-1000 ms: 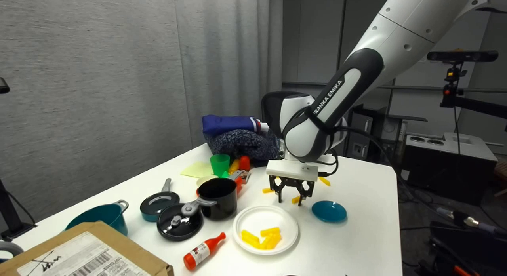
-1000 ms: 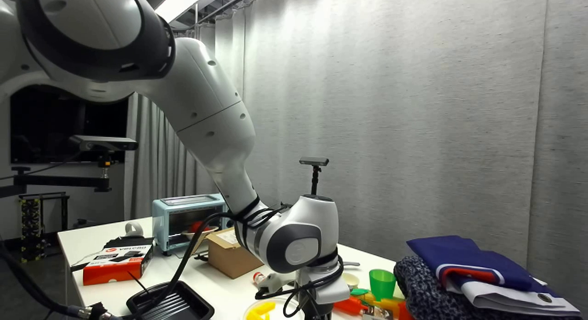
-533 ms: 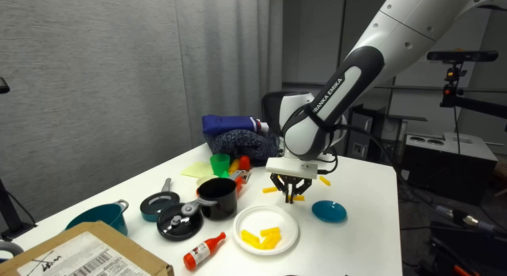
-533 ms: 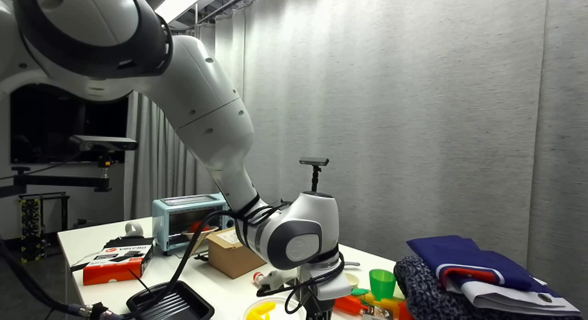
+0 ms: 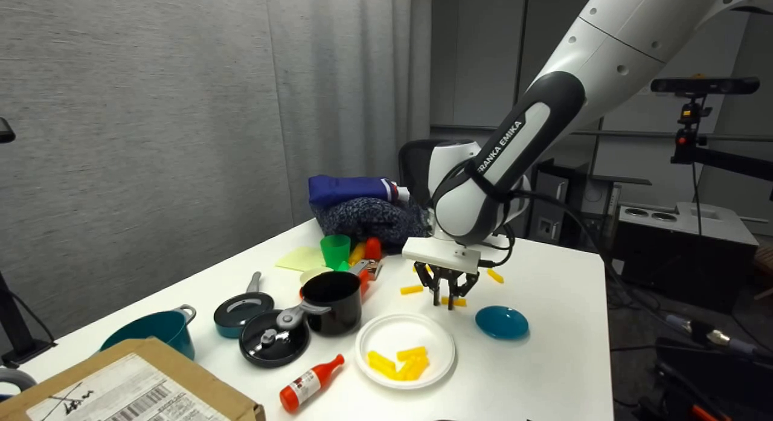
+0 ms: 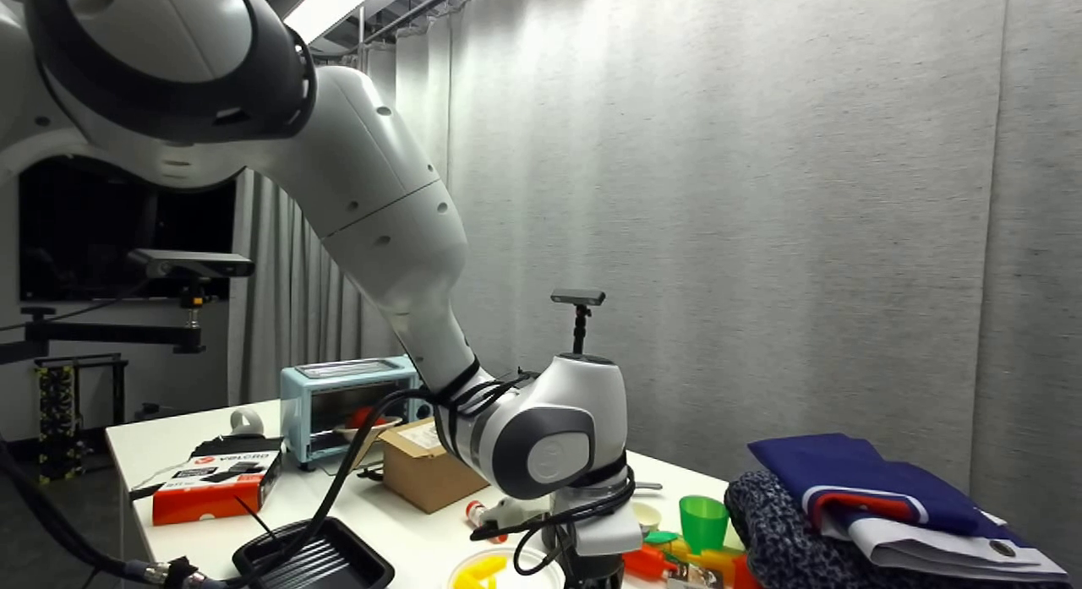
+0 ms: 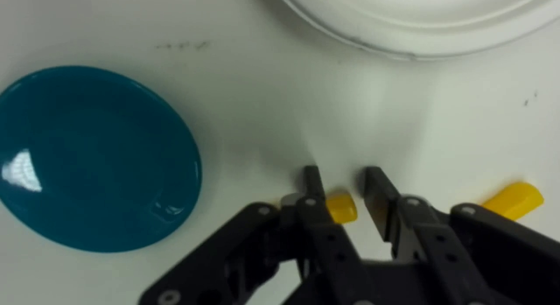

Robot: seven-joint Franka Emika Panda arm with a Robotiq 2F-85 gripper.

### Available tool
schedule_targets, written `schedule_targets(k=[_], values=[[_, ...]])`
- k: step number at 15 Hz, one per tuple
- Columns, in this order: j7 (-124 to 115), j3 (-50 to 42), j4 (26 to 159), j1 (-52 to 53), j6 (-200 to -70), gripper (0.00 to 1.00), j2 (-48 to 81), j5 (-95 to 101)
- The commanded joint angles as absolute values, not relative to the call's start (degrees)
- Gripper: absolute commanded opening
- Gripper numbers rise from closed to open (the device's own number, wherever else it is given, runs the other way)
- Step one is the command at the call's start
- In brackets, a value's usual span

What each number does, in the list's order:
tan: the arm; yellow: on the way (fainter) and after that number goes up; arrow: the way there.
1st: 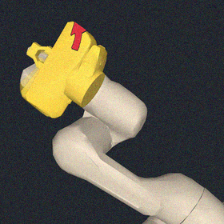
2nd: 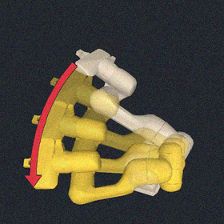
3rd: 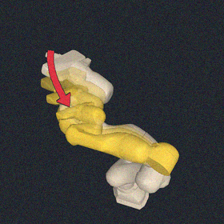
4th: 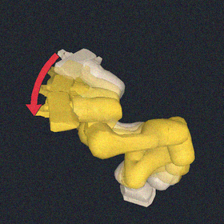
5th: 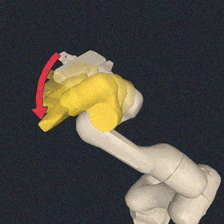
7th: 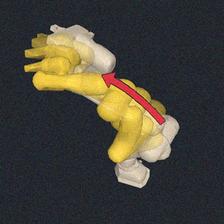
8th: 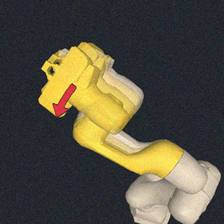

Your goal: Pick up the fries plush toy and put them on the plate

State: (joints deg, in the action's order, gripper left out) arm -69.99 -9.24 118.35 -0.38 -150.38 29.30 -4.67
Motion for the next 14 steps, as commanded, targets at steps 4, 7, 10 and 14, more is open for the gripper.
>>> schedule_targets(k=[4,7,10,14], values=[[-82.07,-10.75,118.66,-0.12,-149.75,0.87,28.73,-11.82],[-88.86,-10.76,118.89,0.10,-149.64,1.00,28.98,-14.62],[-97.94,-11.77,120.12,1.36,-150.71,1.00,28.82,-14.98],[-109.73,-12.91,121.59,2.19,-151.19,1.00,28.32,-13.95]])
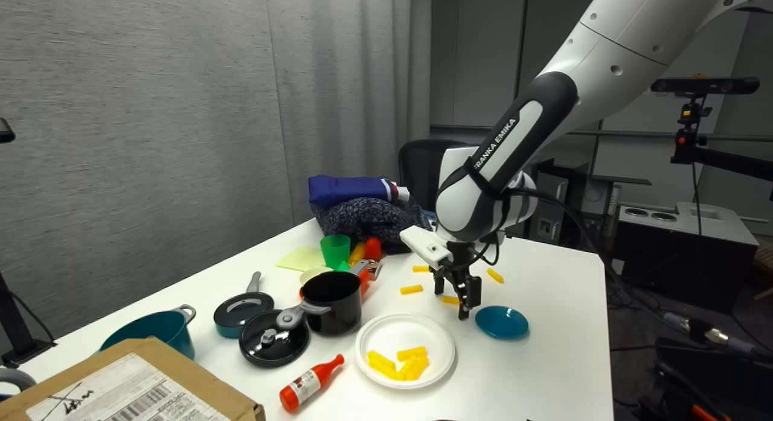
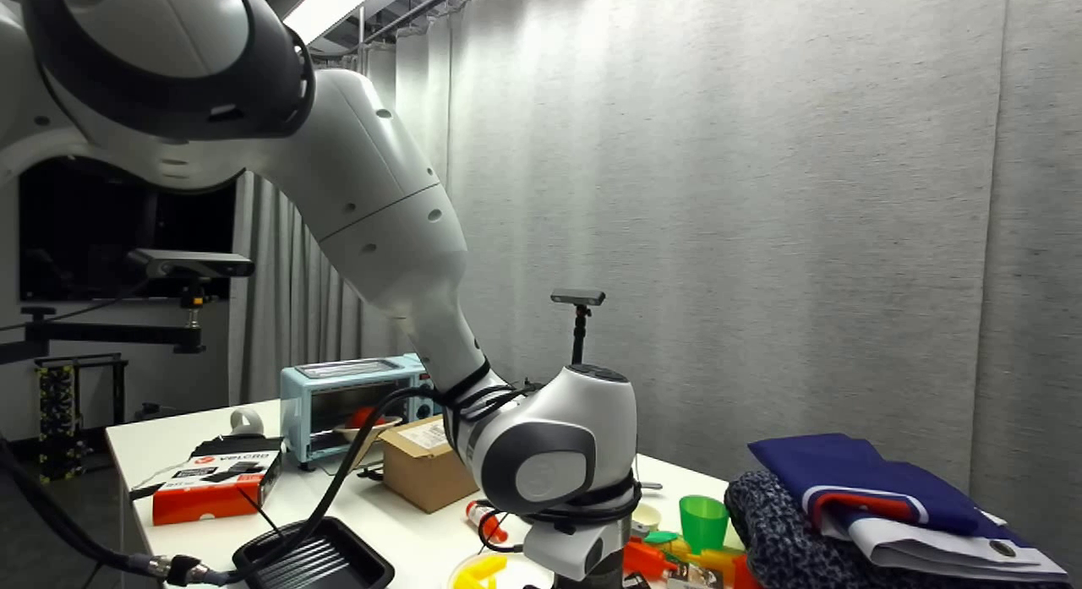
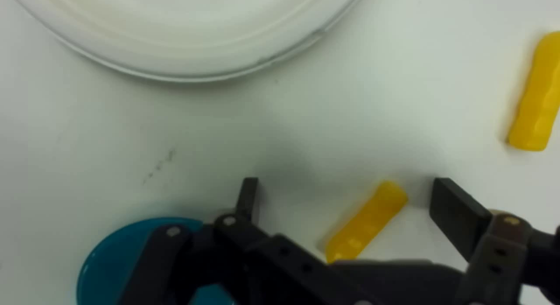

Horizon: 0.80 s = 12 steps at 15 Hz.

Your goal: Pick up the fries plush toy and put them on the plate

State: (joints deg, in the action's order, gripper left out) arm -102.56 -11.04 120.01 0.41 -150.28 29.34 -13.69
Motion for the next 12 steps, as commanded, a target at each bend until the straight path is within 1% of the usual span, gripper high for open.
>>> schedule_targets(k=[1,3,4,5,6,7,9,12], values=[[-112.09,-13.23,121.99,2.35,-151.45,1.00,28.06,-13.68],[-115.97,-13.81,122.52,2.54,-151.93,1.00,27.74,-12.99],[-117.13,-13.95,122.61,2.38,-151.89,0.96,27.55,-12.69],[-118.04,-13.99,122.72,2.26,-151.87,0.80,27.40,-12.49],[-118.93,-14.14,122.86,2.25,-151.86,0.71,27.30,-12.16],[-119.66,-14.26,122.94,2.26,-151.70,0.71,27.19,-11.80],[-120.84,-14.38,123.16,2.27,-151.75,0.56,26.86,-11.18],[-122.15,-14.58,123.92,2.50,-152.17,0.31,25.77,-10.06]])
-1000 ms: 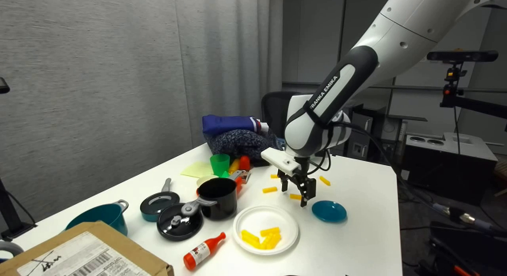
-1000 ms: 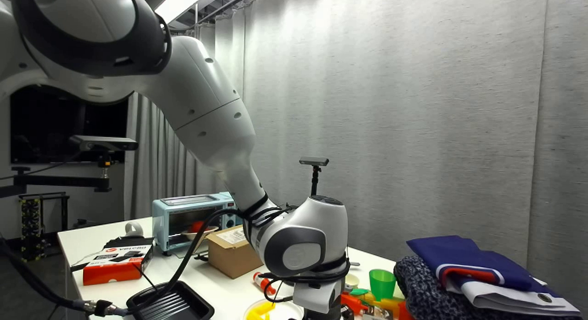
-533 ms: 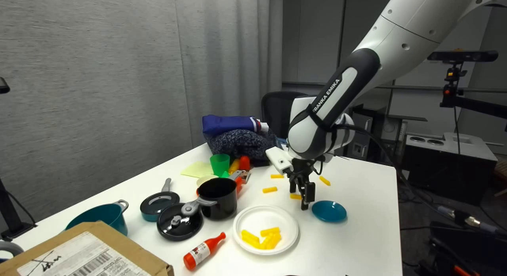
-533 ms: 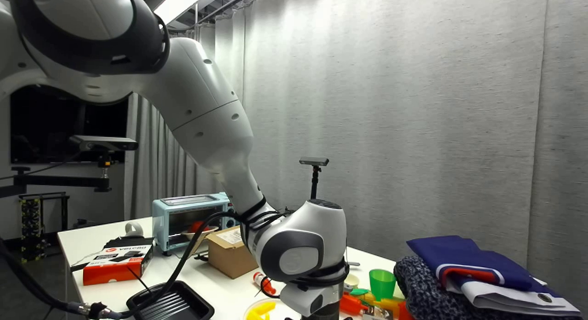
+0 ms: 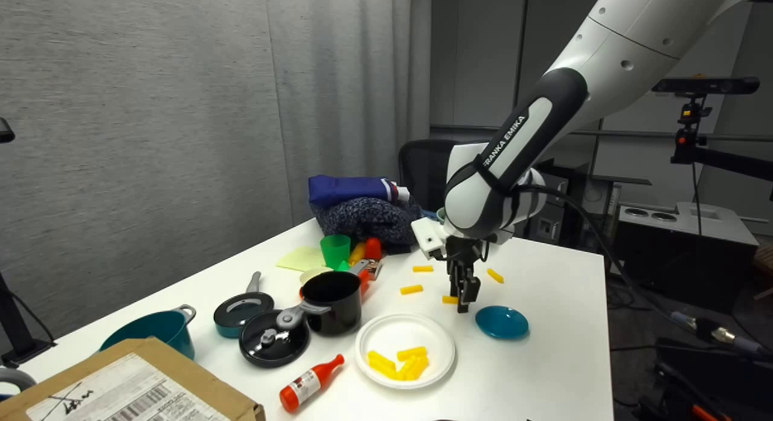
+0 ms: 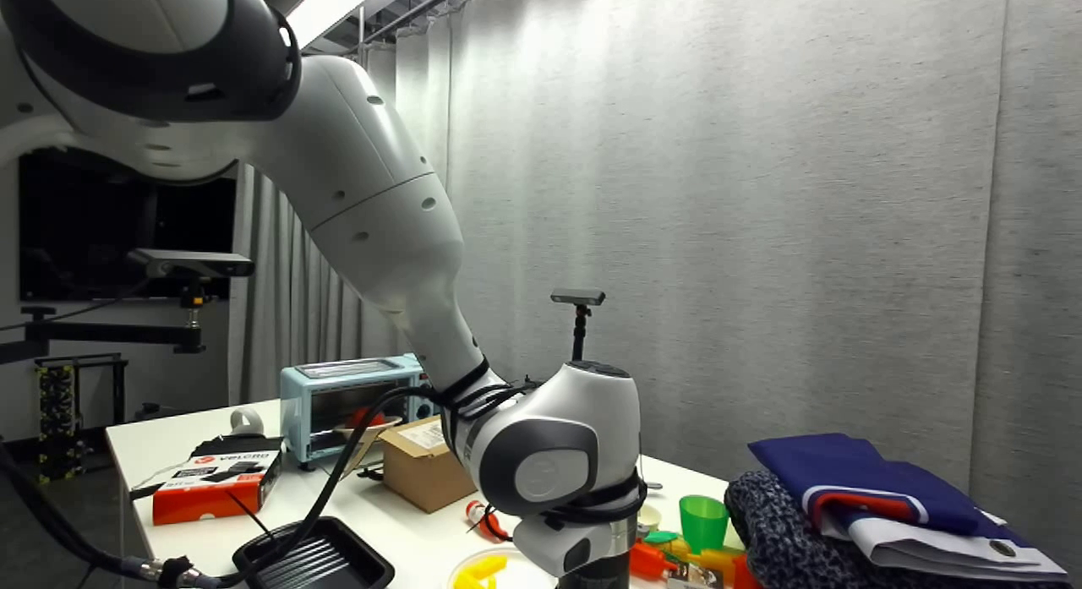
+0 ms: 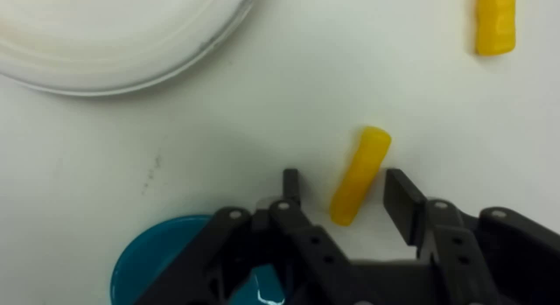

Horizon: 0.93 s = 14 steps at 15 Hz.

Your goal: Pick up the fries plush toy and put them on the plate

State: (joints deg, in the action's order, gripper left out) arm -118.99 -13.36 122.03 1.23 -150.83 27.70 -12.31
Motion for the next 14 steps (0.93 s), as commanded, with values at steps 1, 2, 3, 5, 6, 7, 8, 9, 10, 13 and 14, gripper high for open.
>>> schedule_targets(k=[1,2,3,5,6,7,8,9,10,13,14], values=[[-122.73,-14.74,123.98,2.62,-152.13,0.24,25.58,-9.37],[-123.20,-14.83,124.05,2.69,-152.08,0.17,25.42,-8.74],[-123.77,-14.96,124.12,2.79,-152.02,0.09,25.26,-8.02],[-124.68,-15.09,124.46,2.89,-152.06,0.00,24.80,-6.77],[-125.06,-15.12,124.72,2.94,-152.15,0.01,24.45,-6.10],[-125.35,-15.11,124.94,3.05,-152.27,0.04,24.08,-5.44],[-125.42,-15.06,125.20,3.19,-152.43,0.04,23.66,-4.76],[-125.23,-14.86,125.47,3.28,-152.60,0.04,23.21,-4.22],[-124.75,-14.57,125.75,3.48,-152.89,0.04,22.65,-3.61],[-122.89,-13.17,126.08,3.96,-153.11,0.04,21.27,-2.56],[-122.34,-12.63,126.18,4.23,-153.27,0.04,20.89,-2.17]])
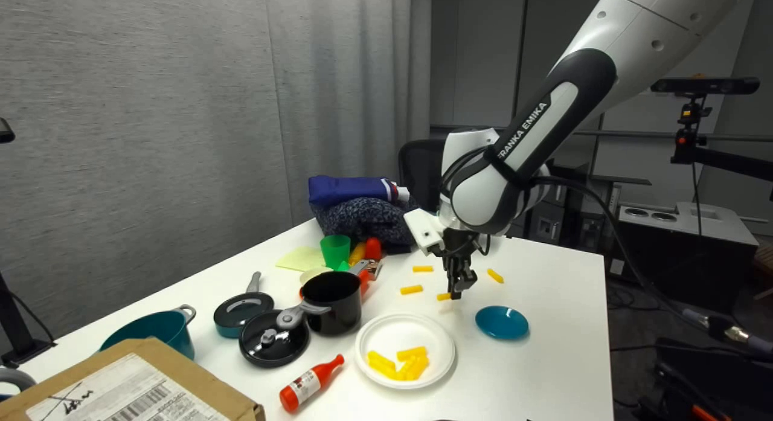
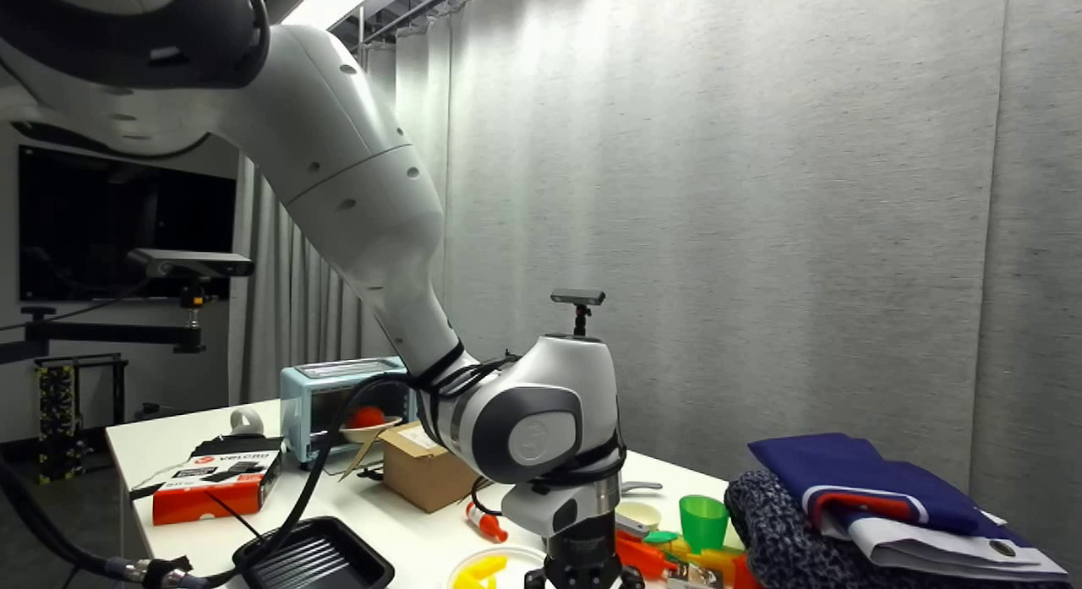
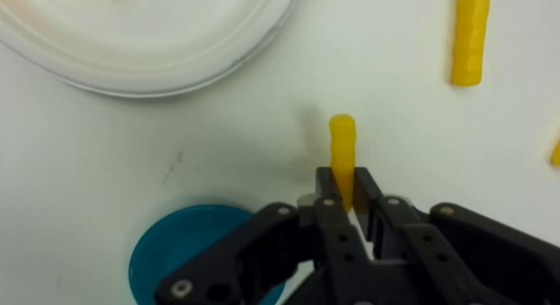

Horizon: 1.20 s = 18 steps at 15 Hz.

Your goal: Pick up the fries plush toy and put them on the plate

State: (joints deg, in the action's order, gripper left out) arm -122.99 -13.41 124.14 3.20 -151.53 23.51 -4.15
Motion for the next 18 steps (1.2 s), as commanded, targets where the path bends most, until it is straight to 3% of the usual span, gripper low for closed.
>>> schedule_targets(k=[1,9,10,12,18], values=[[-121.27,-11.77,126.23,4.31,-153.36,0.04,20.60,-2.04],[-108.88,-4.34,121.63,4.51,-152.95,0.04,24.34,-3.37],[-107.88,-4.01,121.00,4.52,-152.75,0.40,24.98,-3.59],[-106.47,-4.11,120.02,4.83,-152.38,0.47,25.83,-3.22],[-104.16,-5.32,117.72,4.32,-152.73,0.94,26.80,-4.08]])
